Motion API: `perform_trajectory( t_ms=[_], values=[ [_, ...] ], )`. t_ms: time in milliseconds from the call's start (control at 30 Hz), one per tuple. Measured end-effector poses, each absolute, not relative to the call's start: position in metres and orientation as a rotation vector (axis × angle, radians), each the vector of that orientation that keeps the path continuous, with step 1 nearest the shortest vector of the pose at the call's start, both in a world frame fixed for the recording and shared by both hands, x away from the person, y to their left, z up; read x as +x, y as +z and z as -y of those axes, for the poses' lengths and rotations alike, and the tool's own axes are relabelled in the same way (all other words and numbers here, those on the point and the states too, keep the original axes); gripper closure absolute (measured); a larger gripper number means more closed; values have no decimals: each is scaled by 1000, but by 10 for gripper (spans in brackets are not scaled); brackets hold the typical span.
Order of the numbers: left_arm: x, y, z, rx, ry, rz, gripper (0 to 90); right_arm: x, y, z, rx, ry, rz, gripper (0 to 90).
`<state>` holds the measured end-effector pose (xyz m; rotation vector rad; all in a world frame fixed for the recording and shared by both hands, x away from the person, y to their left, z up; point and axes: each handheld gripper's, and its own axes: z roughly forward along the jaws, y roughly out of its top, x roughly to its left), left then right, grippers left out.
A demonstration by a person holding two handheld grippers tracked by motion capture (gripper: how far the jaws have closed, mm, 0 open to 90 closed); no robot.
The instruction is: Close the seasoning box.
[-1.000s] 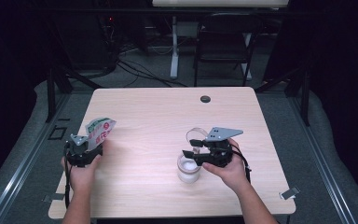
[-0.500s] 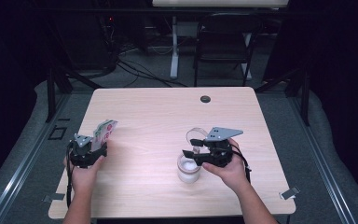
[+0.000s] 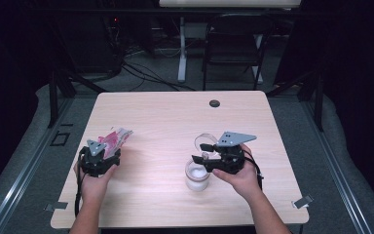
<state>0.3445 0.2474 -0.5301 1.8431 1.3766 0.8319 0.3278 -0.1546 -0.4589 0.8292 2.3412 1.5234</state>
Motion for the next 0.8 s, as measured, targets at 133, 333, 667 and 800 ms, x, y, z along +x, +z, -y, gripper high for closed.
perform_trajectory(
  t_ms=[133, 333, 667, 800],
  values=[
    [343, -530, -236, 1860, 801, -1331, 353, 327, -456, 156, 827, 1519, -2336, 478],
    [341, -531, -221, 1901, 765, -1274, 357, 324, -449, 159, 821, 1516, -2314, 488],
    [339, -534, -203, 1949, 718, -1214, 365, 325, -440, 177, 872, 1531, -2273, 514],
    [339, -534, -200, 1934, 672, -1206, 367, 326, -437, 183, 888, 1533, -2243, 543]
  ],
)
